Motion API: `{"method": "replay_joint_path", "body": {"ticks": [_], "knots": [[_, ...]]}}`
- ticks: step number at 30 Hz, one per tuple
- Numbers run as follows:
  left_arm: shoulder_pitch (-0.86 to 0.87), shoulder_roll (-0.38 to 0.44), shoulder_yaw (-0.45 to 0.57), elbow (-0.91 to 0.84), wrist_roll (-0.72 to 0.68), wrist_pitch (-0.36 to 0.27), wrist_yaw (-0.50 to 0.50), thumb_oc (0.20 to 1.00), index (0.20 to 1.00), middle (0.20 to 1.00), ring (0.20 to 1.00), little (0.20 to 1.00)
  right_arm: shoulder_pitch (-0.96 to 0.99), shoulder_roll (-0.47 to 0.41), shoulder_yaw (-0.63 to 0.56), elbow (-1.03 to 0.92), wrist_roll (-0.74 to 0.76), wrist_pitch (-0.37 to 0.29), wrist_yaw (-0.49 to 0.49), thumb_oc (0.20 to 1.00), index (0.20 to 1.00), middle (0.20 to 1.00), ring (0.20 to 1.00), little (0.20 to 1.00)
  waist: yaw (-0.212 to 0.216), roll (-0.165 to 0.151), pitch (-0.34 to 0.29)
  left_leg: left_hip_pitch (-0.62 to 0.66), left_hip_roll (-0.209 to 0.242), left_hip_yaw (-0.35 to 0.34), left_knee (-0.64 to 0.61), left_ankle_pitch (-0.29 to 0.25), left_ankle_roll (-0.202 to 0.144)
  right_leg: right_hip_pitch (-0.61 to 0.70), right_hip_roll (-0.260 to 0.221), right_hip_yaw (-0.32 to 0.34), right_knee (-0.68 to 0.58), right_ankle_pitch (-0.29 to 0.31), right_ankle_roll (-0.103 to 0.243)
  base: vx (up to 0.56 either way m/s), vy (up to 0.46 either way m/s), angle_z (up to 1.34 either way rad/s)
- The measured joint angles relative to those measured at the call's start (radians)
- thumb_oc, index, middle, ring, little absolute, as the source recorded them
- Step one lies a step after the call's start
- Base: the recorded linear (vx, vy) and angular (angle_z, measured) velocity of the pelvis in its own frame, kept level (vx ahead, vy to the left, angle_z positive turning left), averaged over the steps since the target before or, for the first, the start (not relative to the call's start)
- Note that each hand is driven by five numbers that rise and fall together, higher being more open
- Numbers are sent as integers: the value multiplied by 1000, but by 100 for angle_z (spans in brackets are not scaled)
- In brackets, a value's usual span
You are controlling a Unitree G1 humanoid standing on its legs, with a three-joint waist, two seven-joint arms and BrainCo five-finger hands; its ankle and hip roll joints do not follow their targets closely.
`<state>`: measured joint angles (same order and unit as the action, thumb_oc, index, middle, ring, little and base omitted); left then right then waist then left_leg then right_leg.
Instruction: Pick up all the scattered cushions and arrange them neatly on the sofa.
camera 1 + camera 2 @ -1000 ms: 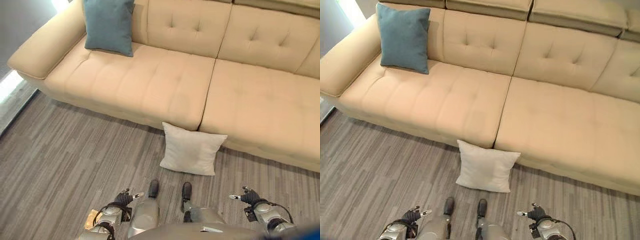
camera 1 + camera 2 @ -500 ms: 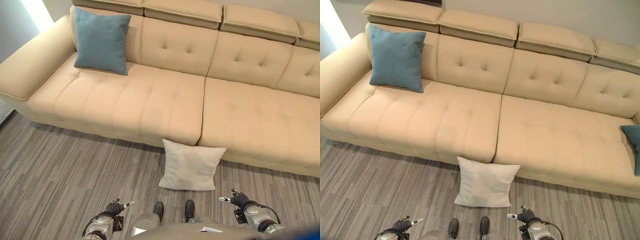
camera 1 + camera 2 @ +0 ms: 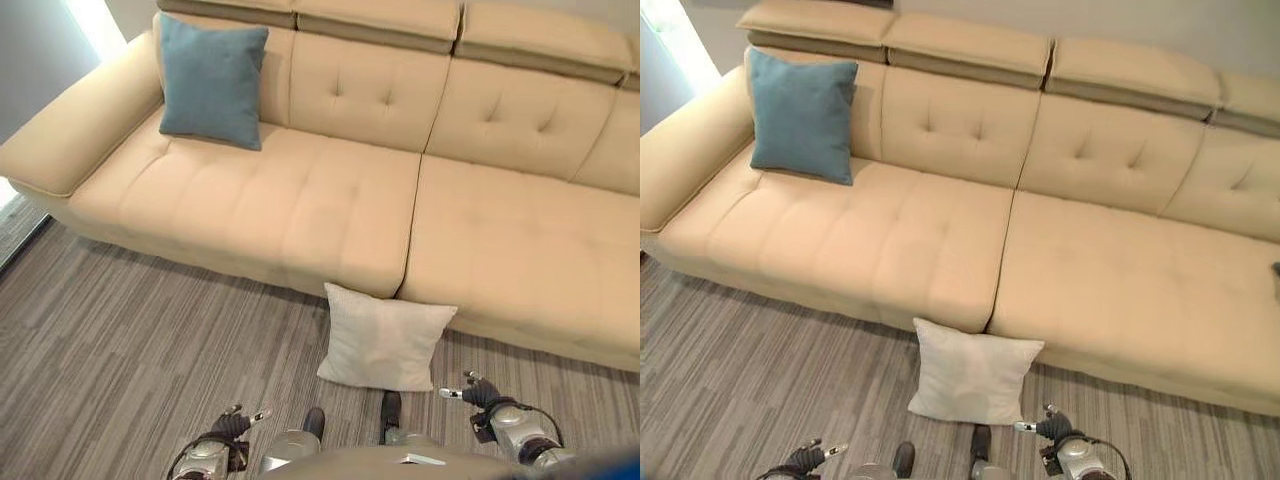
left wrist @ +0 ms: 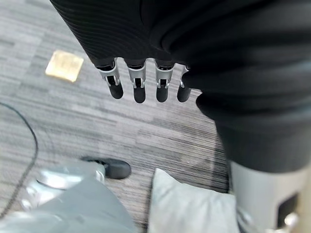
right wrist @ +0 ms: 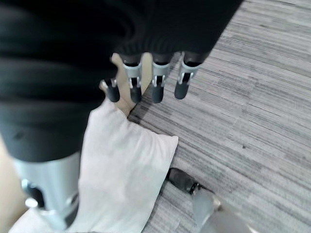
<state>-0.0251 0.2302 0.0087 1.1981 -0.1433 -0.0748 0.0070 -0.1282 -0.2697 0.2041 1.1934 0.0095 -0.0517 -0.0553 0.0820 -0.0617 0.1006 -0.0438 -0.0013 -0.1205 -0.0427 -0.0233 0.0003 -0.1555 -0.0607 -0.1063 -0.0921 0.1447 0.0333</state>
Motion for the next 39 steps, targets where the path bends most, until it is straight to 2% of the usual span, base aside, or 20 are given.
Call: {"method": "replay_joint_path", "body": {"ticks": [2,3,4,5,6,7,8,13,15,16,19,24,25,28,30,33,35,39], "knots": [[-49,-5,18,-145,-41,-1,2,1000,1000,1000,1000,1000,-34,-29,-3,-47,10,-10,-21,1000,1000,1000,1000,1000,-18,-6,52,-88,11,-8,29,5,-24,-72,13,-10,0,18,-31,-155,-45,4],[-66,-11,38,-190,-48,-4,5,1000,1000,1000,1000,1000,-36,-37,-12,-67,12,-11,-28,1000,1000,1000,1000,1000,-18,-9,69,-114,11,-7,34,9,-30,-95,13,-10,0,22,-31,-182,-6,-2],[-110,-11,44,-224,-82,-17,15,1000,1000,1000,1000,1000,-62,-39,-23,-71,17,-13,-33,1000,1000,1000,1000,1000,-22,-11,118,-139,9,-6,34,20,-38,-122,13,-8,1,30,-29,-170,-7,-1],[-118,-16,51,-259,-89,-17,24,1000,1000,1000,1000,1000,-62,-39,-38,-90,18,-15,-41,1000,1000,1000,1000,1000,-26,-15,125,-184,2,-4,57,20,-38,-160,10,-6,9,32,-28,-262,-3,-3],[-150,-17,57,-273,-115,-27,31,1000,1000,1000,1000,1000,-88,-42,-46,-98,19,-17,-57,1000,1000,1000,1000,1000,-32,-18,172,-228,0,-2,74,25,-42,-201,7,0,18,44,-26,-180,-7,-1],[-169,-20,60,-274,-124,-24,44,1000,1000,1000,1000,1000,-104,-44,-53,-99,19,-18,-71,1000,1000,1000,1000,1000,-35,-19,190,-275,-8,-2,106,21,-43,-240,5,3,33,48,-28,-221,-1,-1],[-216,-20,70,-271,-145,-24,47,1000,1000,1000,1000,1000,-154,-50,-79,-106,19,-17,-89,1000,1000,1000,1000,1000,-36,-21,253,-334,-15,-1,149,15,-45,-287,1,6,48,56,-26,-148,-8,2],[-356,-1,68,-316,-178,-29,91,1000,1000,1000,1000,1000,-306,-98,-84,-202,48,-21,-156,1000,1000,1000,1000,1000,-50,-20,376,-532,-21,-3,295,-4,-46,-450,-7,4,130,66,-31,-174,-14,7],[-450,44,69,-366,-200,-51,125,1000,1000,1000,1000,1000,-406,-113,-146,-278,68,-41,-198,1000,1000,1000,1000,1000,-74,-19,428,-680,-29,-12,406,-37,-39,-576,-11,3,196,54,-36,-45,-11,2],[-500,63,71,-364,-202,-52,136,1000,1000,1000,1000,1000,-459,-116,-152,-286,76,-43,-212,1000,1000,1000,1000,1000,-78,-17,445,-727,-29,-11,432,-34,-43,-609,-11,4,200,60,-28,-125,-10,0],[-612,88,70,-366,-238,-78,177,1000,1000,1000,1000,1000,-562,-134,-156,-292,90,-45,-260,1000,1000,1000,1000,1000,-91,-9,448,-852,-39,-18,488,-40,-36,-717,-16,4,233,66,-20,-57,-21,5],[-747,124,-5,-351,-271,-89,198,1000,1000,1000,1000,1000,-732,-162,-112,-326,125,-57,-322,1000,1000,1000,1000,1000,-101,-7,450,-996,-51,-29,500,-18,-45,-869,-26,5,266,73,-11,14,-39,9],[-786,155,-33,-352,-288,-89,202,1000,1000,1000,1000,1000,-785,-181,-75,-328,130,-59,-346,1000,1000,1000,1000,1000,-114,-6,448,-1047,-52,-30,500,-19,-43,-929,-28,4,292,62,-16,40,-90,9],[-869,212,-48,-368,-315,-88,210,1000,1000,1000,1000,1000,-860,-223,-79,-355,147,-67,-373,1000,1000,1000,1000,1000,-122,-3,449,-1163,-56,-38,527,-13,-55,-1061,-31,4,353,50,-27,30,-76,7],[-911,233,-84,-384,-316,-88,221,1000,1000,1000,1000,1000,-862,-225,-78,-353,160,-70,-390,1000,1000,1000,1000,1000,-122,0,450,-1213,-57,-49,554,-26,-64,-1123,-29,4,404,30,-47,55,-56,4],[-960,255,-120,-406,-316,-88,233,1000,1000,1000,1000,1000,-868,-225,-78,-365,164,-75,-424,1000,1000,1000,1000,1000,-129,3,448,-1274,-55,-51,576,-35,-72,-1199,-28,5,457,-2,-41,95,-81,3],[-996,273,-127,-429,-316,-88,248,1000,1000,1000,1000,1000,-880,-228,-71,-379,164,-78,-451,1000,1000,1000,1000,1000,-127,6,449,-1349,-51,-53,618,-50,-82,-1280,-22,7,503,-22,-50,109,-102,-6],[-1085,286,-179,-426,-315,-86,263,1000,1000,1000,1000,1000,-973,-250,2,-342,178,-79,-458,1000,1000,1000,1000,1000,-129,9,448,-1413,-40,-54,644,-55,-90,-1349,-10,8,531,-23,-53,68,-83,-4]]}}
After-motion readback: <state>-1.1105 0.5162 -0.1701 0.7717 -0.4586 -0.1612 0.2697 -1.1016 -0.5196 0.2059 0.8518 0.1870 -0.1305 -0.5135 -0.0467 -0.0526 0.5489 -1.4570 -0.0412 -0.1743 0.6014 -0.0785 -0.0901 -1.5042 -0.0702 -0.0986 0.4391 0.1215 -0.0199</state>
